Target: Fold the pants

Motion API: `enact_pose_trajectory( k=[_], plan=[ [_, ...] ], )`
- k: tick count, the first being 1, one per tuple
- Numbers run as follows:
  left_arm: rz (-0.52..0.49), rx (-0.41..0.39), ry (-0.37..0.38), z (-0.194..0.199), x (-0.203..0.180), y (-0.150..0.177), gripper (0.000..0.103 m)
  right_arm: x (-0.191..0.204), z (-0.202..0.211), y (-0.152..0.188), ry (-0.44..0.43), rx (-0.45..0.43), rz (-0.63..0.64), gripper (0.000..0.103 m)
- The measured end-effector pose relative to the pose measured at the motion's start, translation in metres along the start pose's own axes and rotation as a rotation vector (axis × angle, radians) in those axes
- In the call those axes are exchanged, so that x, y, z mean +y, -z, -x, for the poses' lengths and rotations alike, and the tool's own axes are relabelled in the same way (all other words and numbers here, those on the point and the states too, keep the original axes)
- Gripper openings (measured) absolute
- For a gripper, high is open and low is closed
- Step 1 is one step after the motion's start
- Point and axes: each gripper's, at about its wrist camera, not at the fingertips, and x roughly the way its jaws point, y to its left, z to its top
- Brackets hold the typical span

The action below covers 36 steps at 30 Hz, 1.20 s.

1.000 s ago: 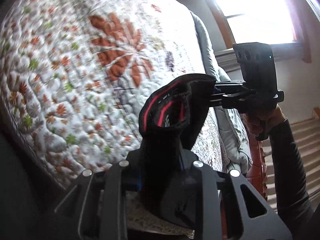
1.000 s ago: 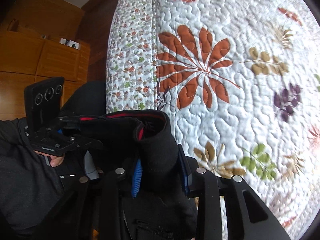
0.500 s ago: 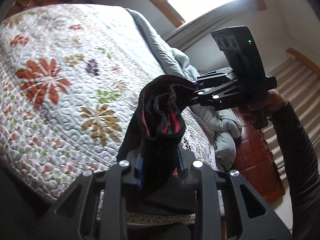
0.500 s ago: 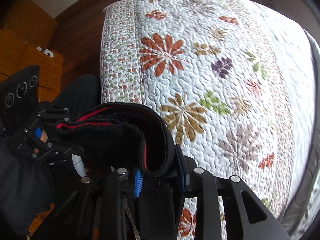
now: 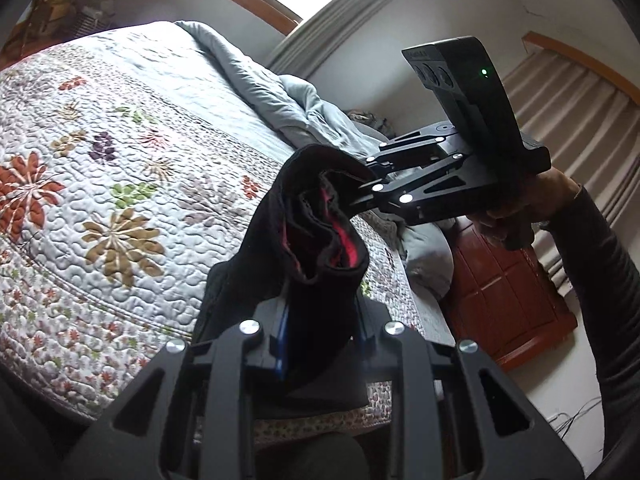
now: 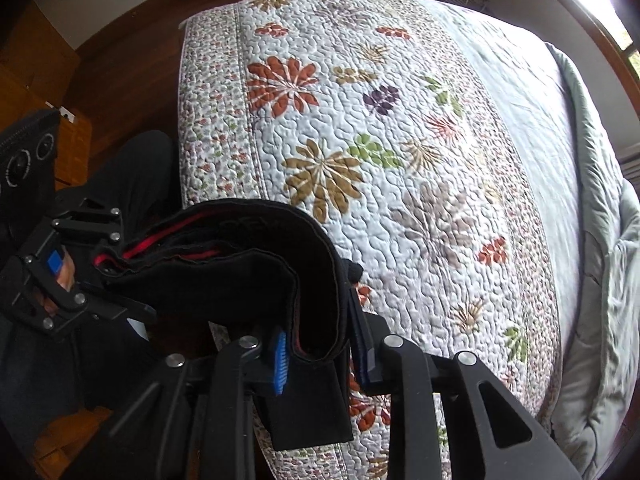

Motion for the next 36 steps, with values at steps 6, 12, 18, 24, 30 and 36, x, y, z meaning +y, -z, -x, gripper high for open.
enact_pose_trajectory(
  k=[6,12,18,24,30,36],
  plan=[
    [-0.05,0.043,0.031,-0.027,-0.029,0.017,0.023,-0.007,0.001,0.046,0.041,0.003,-0.04,0.024],
    [-0.109,0.09,0.053,-0.057,-0.053,0.036,0.023,-0.014,-0.007,0.091,0.078,0.006,-0.059,0.024],
    [-0.152,0.132,0.059,-0.086,-0.066,0.054,0.023,-0.02,-0.02,0.124,0.092,0.004,-0.082,0.023],
    [-0.189,0.176,0.056,-0.112,-0.077,0.07,0.023,-0.028,-0.037,0.154,0.078,-0.001,-0.115,0.023],
    [-0.204,0.224,0.058,-0.133,-0.083,0.086,0.023,-0.033,-0.053,0.18,0.074,0.001,-0.133,0.023],
    [-0.222,0.258,0.058,-0.154,-0.088,0.099,0.023,-0.037,-0.065,0.2,0.083,-0.005,-0.139,0.022]
  ],
)
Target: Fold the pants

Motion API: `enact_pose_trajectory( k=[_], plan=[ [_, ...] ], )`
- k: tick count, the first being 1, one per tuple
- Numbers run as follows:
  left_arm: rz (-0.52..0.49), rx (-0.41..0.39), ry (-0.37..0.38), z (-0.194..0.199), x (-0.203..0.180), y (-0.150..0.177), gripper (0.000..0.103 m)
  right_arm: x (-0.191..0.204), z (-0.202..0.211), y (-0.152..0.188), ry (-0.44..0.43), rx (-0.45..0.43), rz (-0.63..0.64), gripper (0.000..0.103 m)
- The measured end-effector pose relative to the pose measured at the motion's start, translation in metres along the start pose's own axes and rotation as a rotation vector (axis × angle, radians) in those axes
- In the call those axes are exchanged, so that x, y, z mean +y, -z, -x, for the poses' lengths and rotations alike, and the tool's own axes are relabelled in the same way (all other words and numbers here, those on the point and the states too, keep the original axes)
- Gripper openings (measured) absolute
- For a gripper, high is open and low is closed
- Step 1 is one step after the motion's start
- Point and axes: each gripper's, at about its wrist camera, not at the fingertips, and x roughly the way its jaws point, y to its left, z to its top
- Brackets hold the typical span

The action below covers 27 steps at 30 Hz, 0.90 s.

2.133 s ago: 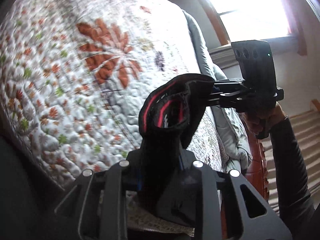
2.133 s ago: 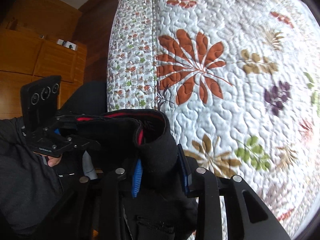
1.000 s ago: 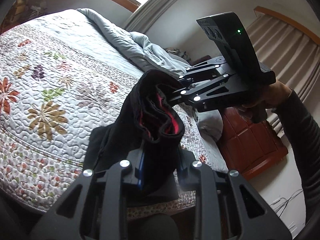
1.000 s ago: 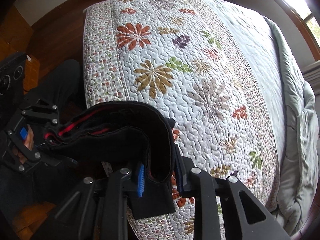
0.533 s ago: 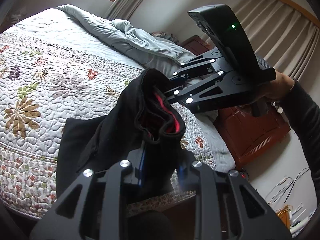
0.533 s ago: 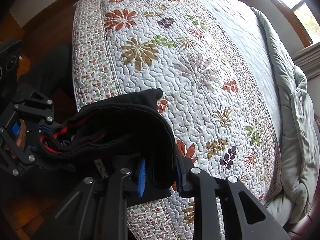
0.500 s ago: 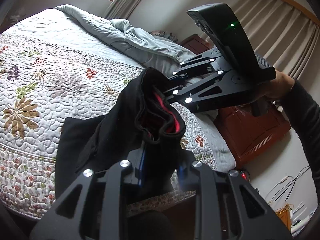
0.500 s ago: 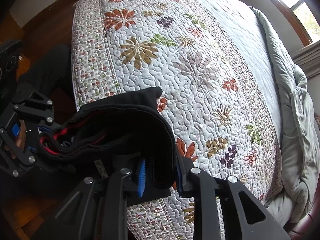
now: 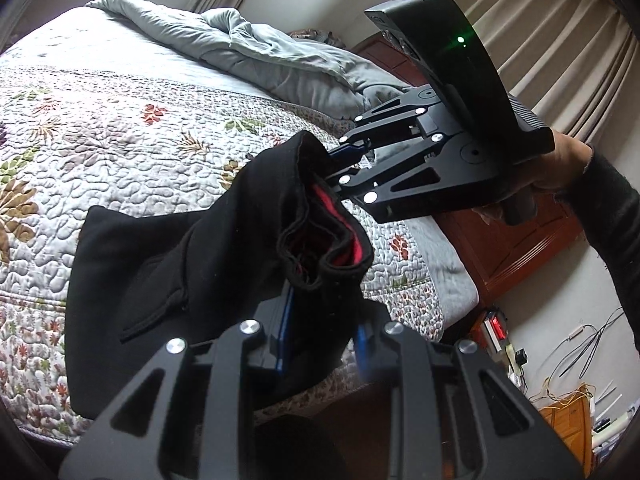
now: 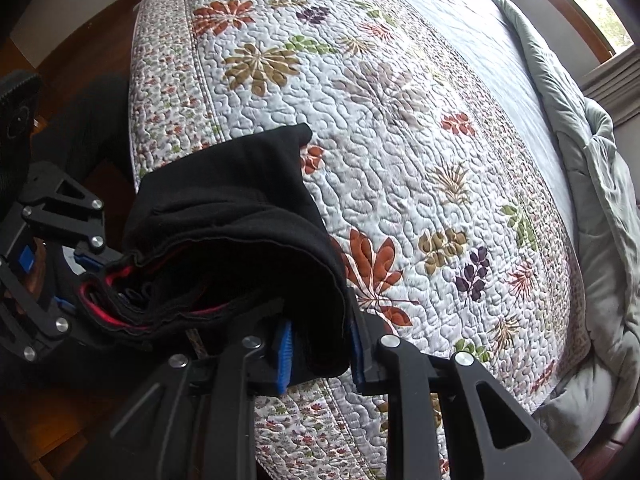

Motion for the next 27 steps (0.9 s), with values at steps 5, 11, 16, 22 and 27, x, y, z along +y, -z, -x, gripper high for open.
enact_pose_trajectory(
  k=[5,11,16,22,27],
  plan=[
    [-0.017,0.021,-0.007,-0.018,-0.005,0.003,0.023,-0.002,-0.009,0.012,0.024,-0.018,0.014,0.022],
    [-0.044,0.051,-0.023,-0.041,-0.011,0.011,0.023,-0.005,-0.024,0.034,0.04,-0.027,0.014,0.021],
    [-0.068,0.08,-0.039,-0.062,-0.016,0.02,0.023,-0.009,-0.039,0.054,0.041,-0.037,-0.006,0.018],
    [-0.091,0.111,-0.057,-0.084,-0.019,0.03,0.023,-0.013,-0.056,0.072,0.036,-0.048,-0.025,0.017],
    [-0.093,0.137,-0.069,-0.098,-0.02,0.038,0.023,-0.016,-0.071,0.083,0.026,-0.056,-0.039,0.017]
  ],
)
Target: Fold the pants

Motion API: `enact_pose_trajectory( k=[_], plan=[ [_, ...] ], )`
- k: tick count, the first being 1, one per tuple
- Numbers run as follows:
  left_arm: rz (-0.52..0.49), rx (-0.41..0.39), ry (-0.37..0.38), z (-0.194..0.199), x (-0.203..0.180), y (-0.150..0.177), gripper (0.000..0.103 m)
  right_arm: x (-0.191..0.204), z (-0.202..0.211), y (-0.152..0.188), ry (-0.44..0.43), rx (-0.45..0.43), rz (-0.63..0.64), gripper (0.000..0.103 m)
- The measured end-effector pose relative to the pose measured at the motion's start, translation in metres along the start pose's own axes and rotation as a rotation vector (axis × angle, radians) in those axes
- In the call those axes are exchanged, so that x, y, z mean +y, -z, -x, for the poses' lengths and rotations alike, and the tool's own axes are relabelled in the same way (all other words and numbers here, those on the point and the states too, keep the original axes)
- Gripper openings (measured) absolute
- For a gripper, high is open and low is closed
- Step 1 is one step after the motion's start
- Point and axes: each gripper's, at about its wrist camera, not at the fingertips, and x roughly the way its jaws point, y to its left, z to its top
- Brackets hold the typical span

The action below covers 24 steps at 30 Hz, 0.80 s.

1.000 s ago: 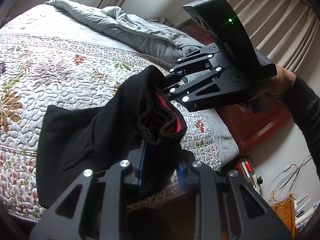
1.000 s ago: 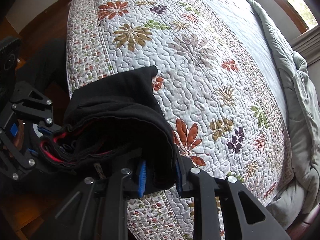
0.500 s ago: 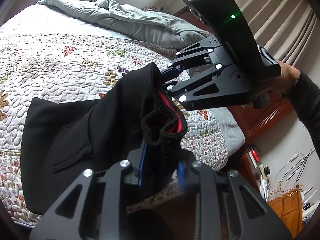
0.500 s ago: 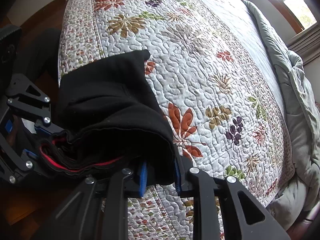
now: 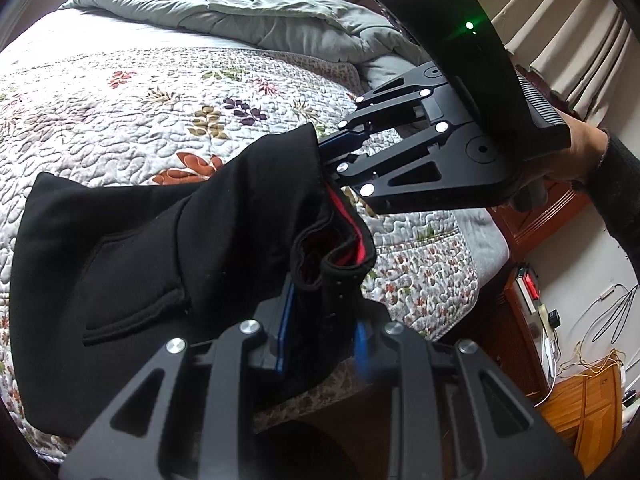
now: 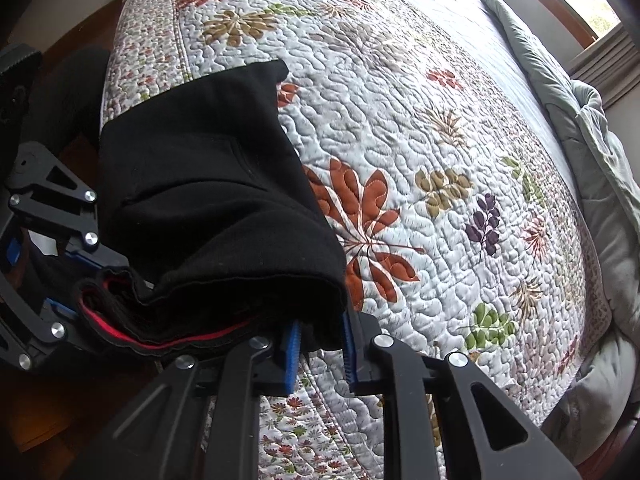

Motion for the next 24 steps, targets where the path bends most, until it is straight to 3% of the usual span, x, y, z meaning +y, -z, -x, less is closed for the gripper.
enact_pose_trajectory(
  k=[15,18,20,24],
  plan=[
    [-0.042,0.053,-0.038,-0.031,-0.006,0.015,0.026,-0.006,-0.025,0.029,-0.051,-0.033,-0.095,0.019],
    [-0.026,0.047,0.005,-0.028,-0.003,0.018,0.035,-0.012,-0.023,0.035,-0.06,-0.048,-0.18,0.028],
    [0.002,0.046,0.048,-0.025,0.002,0.02,0.048,-0.02,-0.022,0.045,-0.071,-0.044,-0.279,0.041],
    [0.062,0.053,0.129,-0.015,0.013,0.027,0.06,-0.04,-0.026,0.093,-0.127,-0.036,-0.572,0.042]
  ],
)
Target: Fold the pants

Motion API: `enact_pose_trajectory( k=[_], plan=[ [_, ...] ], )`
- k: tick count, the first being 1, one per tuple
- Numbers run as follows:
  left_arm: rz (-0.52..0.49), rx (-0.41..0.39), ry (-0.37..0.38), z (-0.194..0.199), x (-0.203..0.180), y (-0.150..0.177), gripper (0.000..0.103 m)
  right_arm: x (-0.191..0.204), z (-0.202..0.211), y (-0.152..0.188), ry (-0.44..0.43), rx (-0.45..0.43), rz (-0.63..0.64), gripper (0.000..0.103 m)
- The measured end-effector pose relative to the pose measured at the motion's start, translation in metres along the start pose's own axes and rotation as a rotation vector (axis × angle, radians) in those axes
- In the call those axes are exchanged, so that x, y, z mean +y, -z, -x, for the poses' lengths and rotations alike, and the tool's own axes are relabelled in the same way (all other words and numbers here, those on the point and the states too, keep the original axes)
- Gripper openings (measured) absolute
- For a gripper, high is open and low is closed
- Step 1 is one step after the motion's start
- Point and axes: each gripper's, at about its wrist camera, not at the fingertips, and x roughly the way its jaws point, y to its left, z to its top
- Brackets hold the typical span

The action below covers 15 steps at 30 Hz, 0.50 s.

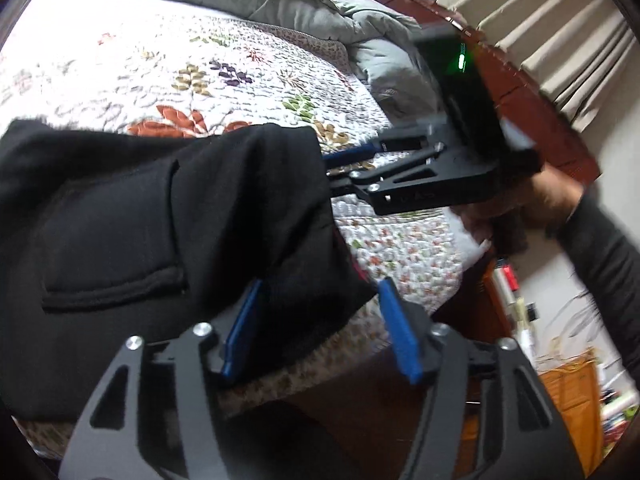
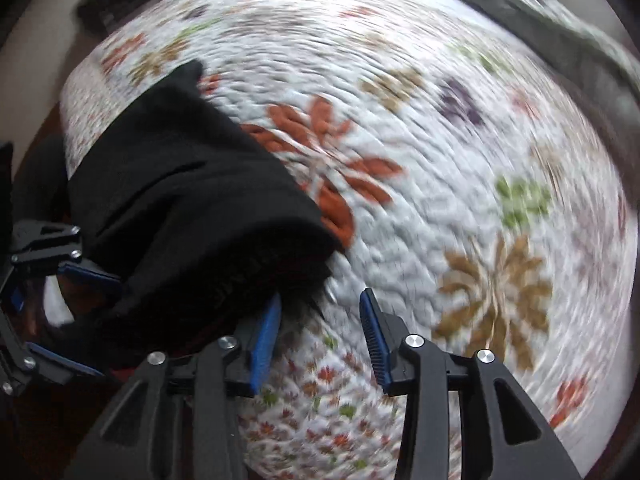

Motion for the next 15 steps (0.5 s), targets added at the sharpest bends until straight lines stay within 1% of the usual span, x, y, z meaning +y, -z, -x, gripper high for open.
enact_pose_trajectory(
  k=[1,2,3,4,5,6,7,8,10,11,13,14,15],
  plan=[
    [0.011,0.0,0.019,0.005,0.003,0.001,0.062,-0.016,0.004,0.014,-0.065,-0.027,-0.134,0.043],
    [0.016,-0.003,0.032,0.01,0.005,0.002,0.067,-0.025,0.007,0.023,-0.132,-0.056,-0.231,0.05],
    [0.028,-0.005,0.047,0.016,0.008,0.002,0.068,-0.035,0.01,0.034,-0.225,-0.1,-0.346,0.056],
    [0.046,-0.004,0.073,0.023,0.012,0.001,0.07,-0.042,0.009,0.049,-0.357,-0.158,-0.487,0.073],
    [0.062,-0.004,0.1,0.03,0.018,-0.001,0.072,-0.045,0.005,0.059,-0.455,-0.196,-0.579,0.084],
    [0.075,-0.014,0.12,0.039,0.024,-0.004,0.074,-0.043,-0.001,0.068,-0.544,-0.232,-0.651,0.085],
    [0.081,-0.034,0.136,0.05,0.032,-0.009,0.079,-0.04,-0.009,0.076,-0.631,-0.272,-0.716,0.085],
    [0.076,-0.058,0.137,0.061,0.041,-0.015,0.084,-0.036,-0.016,0.079,-0.675,-0.293,-0.753,0.085],
    [0.062,-0.103,0.083,0.083,0.065,-0.032,0.086,-0.023,-0.03,0.08,-0.711,-0.305,-0.796,0.085],
    [0.062,-0.119,0.052,0.092,0.079,-0.04,0.086,-0.017,-0.033,0.078,-0.7,-0.302,-0.793,0.085],
    [0.072,-0.126,-0.014,0.104,0.105,-0.055,0.086,-0.007,-0.036,0.075,-0.663,-0.3,-0.78,0.085],
    [0.075,-0.119,-0.031,0.106,0.115,-0.062,0.086,-0.004,-0.036,0.076,-0.657,-0.304,-0.783,0.085],
    [0.083,-0.11,-0.028,0.108,0.127,-0.068,0.086,-0.002,-0.033,0.075,-0.655,-0.313,-0.784,0.085]
  ],
)
